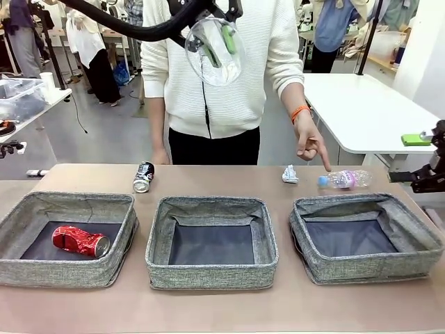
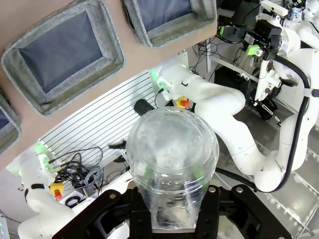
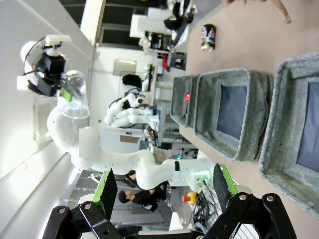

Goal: Sort the waste into the appropriate baskets.
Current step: Place the picked waste into the Fabric basket indicated by the person.

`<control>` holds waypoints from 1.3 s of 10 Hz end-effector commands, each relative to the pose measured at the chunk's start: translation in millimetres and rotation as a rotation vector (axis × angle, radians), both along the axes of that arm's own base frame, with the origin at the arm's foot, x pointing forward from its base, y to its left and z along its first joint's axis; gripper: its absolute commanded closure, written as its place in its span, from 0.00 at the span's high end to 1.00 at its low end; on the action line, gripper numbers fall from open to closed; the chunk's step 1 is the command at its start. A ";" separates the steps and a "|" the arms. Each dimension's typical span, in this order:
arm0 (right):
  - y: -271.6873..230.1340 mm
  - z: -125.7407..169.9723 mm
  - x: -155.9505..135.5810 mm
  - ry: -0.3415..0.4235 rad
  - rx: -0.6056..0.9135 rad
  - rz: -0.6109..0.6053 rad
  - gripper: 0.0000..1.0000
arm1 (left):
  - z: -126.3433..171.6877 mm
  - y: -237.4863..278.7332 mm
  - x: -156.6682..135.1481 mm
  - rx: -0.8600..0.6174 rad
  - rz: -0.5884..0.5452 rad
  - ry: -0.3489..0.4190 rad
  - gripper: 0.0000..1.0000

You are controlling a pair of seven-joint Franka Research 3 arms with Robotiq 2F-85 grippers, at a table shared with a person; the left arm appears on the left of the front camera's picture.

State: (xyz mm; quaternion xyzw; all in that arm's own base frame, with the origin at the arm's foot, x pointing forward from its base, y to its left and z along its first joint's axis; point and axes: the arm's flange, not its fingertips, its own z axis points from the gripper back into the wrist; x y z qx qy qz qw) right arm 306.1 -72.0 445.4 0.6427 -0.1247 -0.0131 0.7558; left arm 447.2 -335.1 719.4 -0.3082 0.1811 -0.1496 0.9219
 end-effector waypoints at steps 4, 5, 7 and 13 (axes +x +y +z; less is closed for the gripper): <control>-23.0 9.2 -17.2 -0.054 -0.060 0.001 1.00 | 0.0 0.0 0.0 0.000 0.000 0.000 0.31; -53.9 10.7 -29.5 -0.068 -0.077 -0.036 1.00 | -16.7 -7.3 -9.4 -0.031 -0.032 -0.008 0.31; -131.6 14.1 -59.2 -0.069 -0.035 -0.242 1.00 | -69.6 -33.6 -30.2 -0.087 -0.075 -0.008 0.31; -210.1 14.8 -142.5 -0.111 0.066 -0.511 1.00 | -187.6 -221.3 -21.6 -0.076 -0.360 0.093 0.31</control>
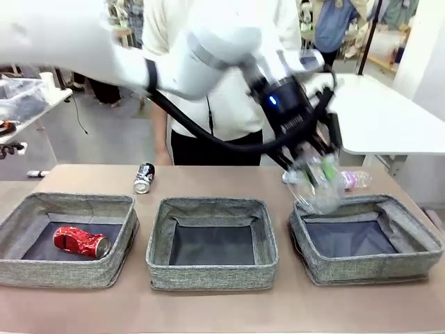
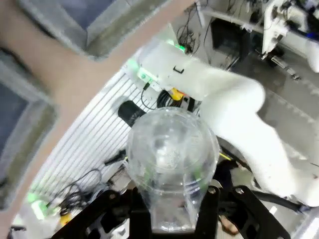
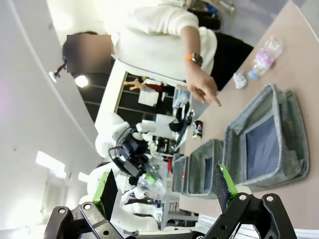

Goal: Sort the waste into the appropriate baskets.
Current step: Place the picked waste into the Fabric basket indicated by the person.

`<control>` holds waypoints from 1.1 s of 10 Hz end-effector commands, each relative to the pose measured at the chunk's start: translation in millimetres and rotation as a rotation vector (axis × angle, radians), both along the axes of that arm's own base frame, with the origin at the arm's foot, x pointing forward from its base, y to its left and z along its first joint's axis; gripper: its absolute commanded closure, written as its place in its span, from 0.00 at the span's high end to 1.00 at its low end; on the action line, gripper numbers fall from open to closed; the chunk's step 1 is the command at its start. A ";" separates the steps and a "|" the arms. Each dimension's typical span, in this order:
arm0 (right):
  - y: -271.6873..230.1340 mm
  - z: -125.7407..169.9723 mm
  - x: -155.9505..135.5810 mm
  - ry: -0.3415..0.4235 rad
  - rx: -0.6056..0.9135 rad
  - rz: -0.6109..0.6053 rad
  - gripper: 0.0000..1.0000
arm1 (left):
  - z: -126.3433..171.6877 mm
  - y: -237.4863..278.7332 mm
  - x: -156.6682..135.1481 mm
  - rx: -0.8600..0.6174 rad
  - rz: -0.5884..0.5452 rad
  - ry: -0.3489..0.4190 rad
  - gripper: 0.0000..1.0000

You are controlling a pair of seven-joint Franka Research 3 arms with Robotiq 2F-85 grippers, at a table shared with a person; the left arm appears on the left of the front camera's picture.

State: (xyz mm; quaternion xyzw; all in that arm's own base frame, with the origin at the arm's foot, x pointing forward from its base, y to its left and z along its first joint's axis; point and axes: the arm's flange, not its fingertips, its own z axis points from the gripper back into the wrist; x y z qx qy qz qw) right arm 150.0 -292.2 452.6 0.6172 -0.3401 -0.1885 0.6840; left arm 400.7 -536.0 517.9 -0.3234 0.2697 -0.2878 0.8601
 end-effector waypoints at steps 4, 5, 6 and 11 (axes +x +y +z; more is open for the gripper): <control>10.1 7.6 13.6 0.013 -0.027 0.046 1.00 | -22.7 -90.8 33.2 0.104 -0.002 -0.285 0.31; 10.1 7.6 13.6 0.013 -0.027 0.046 1.00 | -15.7 -90.3 35.6 0.062 0.087 -0.372 0.31; 10.1 7.6 13.6 0.013 -0.027 0.046 1.00 | -9.2 -86.8 38.9 -0.004 0.194 -0.445 0.31; 10.1 7.6 13.6 0.013 -0.027 0.046 1.00 | -3.9 -92.8 48.2 -0.118 0.382 -0.528 0.31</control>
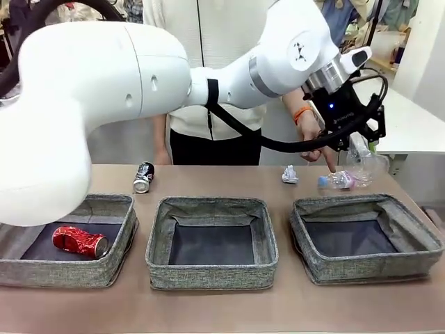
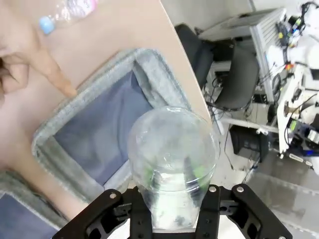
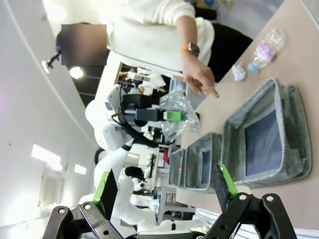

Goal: Sort the waste into the appropriate baskets.
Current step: Place the picked waste into the Fabric basket indicated by the person.

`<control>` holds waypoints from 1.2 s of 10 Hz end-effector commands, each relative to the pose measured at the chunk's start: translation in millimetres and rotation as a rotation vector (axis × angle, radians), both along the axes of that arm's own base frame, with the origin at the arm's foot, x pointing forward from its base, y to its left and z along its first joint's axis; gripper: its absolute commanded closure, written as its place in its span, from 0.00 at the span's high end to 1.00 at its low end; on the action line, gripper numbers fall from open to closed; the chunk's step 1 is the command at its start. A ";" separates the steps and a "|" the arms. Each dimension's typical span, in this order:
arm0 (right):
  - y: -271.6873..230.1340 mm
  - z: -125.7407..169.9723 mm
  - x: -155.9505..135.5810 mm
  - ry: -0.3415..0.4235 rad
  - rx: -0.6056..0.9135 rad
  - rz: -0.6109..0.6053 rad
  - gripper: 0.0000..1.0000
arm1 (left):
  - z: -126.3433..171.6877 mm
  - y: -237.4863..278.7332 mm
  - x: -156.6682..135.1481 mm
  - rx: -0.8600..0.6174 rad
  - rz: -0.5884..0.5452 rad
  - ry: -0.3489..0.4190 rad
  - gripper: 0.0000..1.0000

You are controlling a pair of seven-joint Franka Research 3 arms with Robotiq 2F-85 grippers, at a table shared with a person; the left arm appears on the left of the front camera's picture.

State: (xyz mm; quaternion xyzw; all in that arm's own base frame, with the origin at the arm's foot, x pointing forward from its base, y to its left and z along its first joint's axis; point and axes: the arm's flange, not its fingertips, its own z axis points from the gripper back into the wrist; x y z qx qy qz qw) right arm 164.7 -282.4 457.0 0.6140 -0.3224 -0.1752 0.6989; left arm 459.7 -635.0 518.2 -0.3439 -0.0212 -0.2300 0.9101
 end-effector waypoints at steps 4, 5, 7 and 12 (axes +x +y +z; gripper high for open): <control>0.3 3.2 -1.1 -0.006 -0.001 0.002 1.00 | -4.8 7.5 -7.9 0.018 0.052 -0.044 1.00; 0.3 3.2 -1.1 -0.006 -0.001 0.002 1.00 | -4.3 7.9 -7.6 0.014 0.058 -0.046 1.00; 0.3 3.2 -1.1 -0.006 -0.001 0.002 1.00 | -3.0 8.7 -6.3 0.006 0.069 -0.042 1.00; 7.4 -0.7 8.4 0.000 -0.011 0.045 1.00 | 42.3 67.7 -4.6 0.145 -0.070 0.102 1.00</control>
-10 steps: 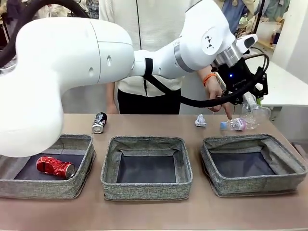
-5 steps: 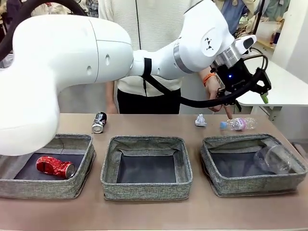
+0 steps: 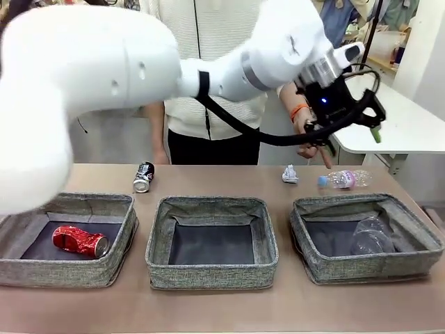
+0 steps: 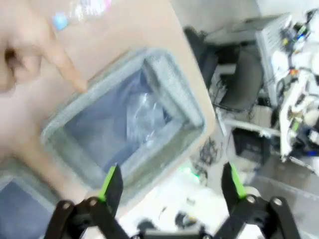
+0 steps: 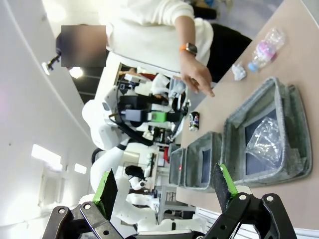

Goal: Sort the waste into the appropriate baskets.
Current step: Place the picked waste into the Fabric basket indicated by the person.

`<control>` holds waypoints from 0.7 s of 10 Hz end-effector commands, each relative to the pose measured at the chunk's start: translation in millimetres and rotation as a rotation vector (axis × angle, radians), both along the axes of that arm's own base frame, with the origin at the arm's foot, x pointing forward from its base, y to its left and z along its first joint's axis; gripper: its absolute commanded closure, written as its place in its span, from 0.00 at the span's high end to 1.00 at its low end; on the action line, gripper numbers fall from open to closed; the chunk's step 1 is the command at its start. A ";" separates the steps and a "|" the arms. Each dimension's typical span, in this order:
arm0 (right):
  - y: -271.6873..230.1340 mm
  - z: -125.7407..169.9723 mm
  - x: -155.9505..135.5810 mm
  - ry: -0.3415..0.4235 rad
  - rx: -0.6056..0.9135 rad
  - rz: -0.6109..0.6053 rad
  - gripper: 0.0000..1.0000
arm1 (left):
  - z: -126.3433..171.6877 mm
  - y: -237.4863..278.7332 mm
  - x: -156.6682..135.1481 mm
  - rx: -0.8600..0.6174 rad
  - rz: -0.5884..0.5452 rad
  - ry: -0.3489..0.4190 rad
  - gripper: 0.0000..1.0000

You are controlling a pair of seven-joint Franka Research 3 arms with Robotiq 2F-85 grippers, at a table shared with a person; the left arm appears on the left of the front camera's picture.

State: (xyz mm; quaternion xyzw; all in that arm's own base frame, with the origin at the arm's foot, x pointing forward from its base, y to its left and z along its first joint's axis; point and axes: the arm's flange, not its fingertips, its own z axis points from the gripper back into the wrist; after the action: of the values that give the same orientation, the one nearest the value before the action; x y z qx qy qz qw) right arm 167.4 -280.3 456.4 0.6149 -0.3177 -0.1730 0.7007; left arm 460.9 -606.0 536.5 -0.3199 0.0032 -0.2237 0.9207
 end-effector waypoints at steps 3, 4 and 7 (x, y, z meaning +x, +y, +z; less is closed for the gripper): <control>47.0 0.1 55.3 0.061 -0.050 0.194 1.00 | 96.0 226.6 -21.2 0.052 0.125 0.237 1.00; 59.5 2.3 66.0 0.069 -0.057 0.227 1.00 | 103.8 268.4 -29.8 -0.010 0.172 0.268 1.00; 130.4 17.1 111.3 0.106 -0.078 0.385 1.00 | 95.8 420.9 -65.7 -0.267 0.370 0.382 1.00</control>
State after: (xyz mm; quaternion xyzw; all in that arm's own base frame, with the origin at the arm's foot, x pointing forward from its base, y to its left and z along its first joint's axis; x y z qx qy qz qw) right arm 268.1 -167.7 463.0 0.6261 -0.1741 -0.0512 0.7583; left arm 431.4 -211.2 672.5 -0.4387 0.0969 0.0004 0.8934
